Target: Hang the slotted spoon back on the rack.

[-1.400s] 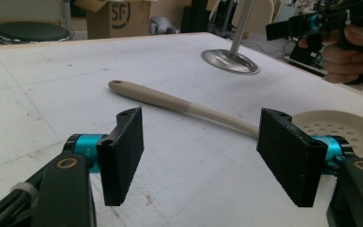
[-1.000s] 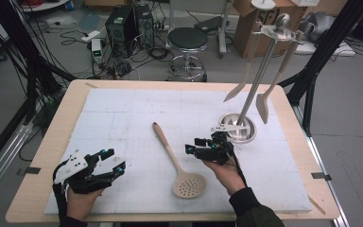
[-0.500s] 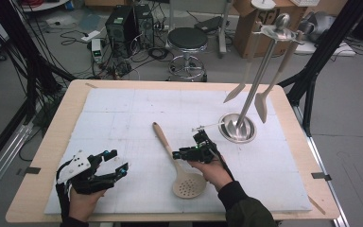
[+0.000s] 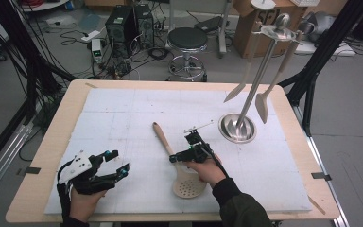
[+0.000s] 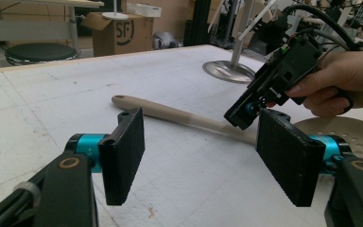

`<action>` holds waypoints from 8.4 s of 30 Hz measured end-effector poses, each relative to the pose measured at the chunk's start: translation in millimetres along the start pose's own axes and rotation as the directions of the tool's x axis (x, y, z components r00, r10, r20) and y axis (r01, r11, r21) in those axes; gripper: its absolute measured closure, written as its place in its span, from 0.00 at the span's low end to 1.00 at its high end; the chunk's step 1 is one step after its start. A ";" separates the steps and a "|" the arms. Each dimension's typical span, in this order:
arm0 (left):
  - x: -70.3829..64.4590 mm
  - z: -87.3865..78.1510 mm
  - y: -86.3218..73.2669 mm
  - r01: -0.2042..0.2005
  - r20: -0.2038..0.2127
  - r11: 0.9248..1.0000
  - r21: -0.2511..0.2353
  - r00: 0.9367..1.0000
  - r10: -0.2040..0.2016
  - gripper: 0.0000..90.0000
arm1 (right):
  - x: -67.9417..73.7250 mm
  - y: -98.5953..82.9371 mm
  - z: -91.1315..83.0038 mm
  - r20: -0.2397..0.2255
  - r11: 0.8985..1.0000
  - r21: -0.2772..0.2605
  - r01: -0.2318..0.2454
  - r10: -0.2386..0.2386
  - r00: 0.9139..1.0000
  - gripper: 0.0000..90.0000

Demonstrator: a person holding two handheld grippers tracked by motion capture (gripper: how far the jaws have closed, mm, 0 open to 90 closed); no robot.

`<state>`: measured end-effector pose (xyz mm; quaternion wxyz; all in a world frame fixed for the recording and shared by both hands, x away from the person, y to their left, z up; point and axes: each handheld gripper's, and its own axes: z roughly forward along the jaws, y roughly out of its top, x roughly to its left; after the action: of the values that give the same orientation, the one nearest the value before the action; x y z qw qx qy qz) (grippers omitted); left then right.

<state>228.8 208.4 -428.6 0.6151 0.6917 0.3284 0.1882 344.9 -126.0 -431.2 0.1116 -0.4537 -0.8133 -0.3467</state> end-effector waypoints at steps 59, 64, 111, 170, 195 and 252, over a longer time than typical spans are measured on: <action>-2.2 3.4 -2.4 -0.010 -0.012 1.000 0.001 1.000 0.010 0.37 | 15.7 0.5 -19.4 0.189 0.985 -0.050 0.164 -0.152 0.970 0.88; -1.8 4.5 -2.5 -0.005 -0.006 1.000 0.005 1.000 0.005 0.37 | 4.2 -10.4 -40.3 0.180 0.976 -0.168 0.141 -0.110 0.977 0.88; -0.1 12.7 -5.2 0.016 -0.014 0.998 0.064 1.000 -0.015 0.22 | -23.8 -60.6 -168.6 0.255 0.664 -0.732 0.151 0.062 0.965 0.87; -2.8 12.9 -4.6 0.001 -0.012 0.998 0.057 1.000 0.000 0.23 | 5.5 -63.6 -211.5 0.407 0.438 -0.842 0.315 0.133 0.904 0.87; -3.1 12.0 -4.3 0.000 -0.011 0.999 0.055 1.000 0.001 0.22 | -0.2 -52.2 -207.6 0.479 0.506 -0.803 0.316 0.231 0.847 0.87; 3.8 12.5 -3.3 0.044 -0.010 0.999 0.012 0.999 -0.044 0.23 | -36.8 -99.1 -140.9 0.288 0.641 -0.728 0.244 -0.037 0.957 0.27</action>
<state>239.1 202.1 -434.6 0.6132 0.6870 0.3478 0.1760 266.1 -278.5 -391.8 -0.2168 -0.4328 -0.6349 -0.6021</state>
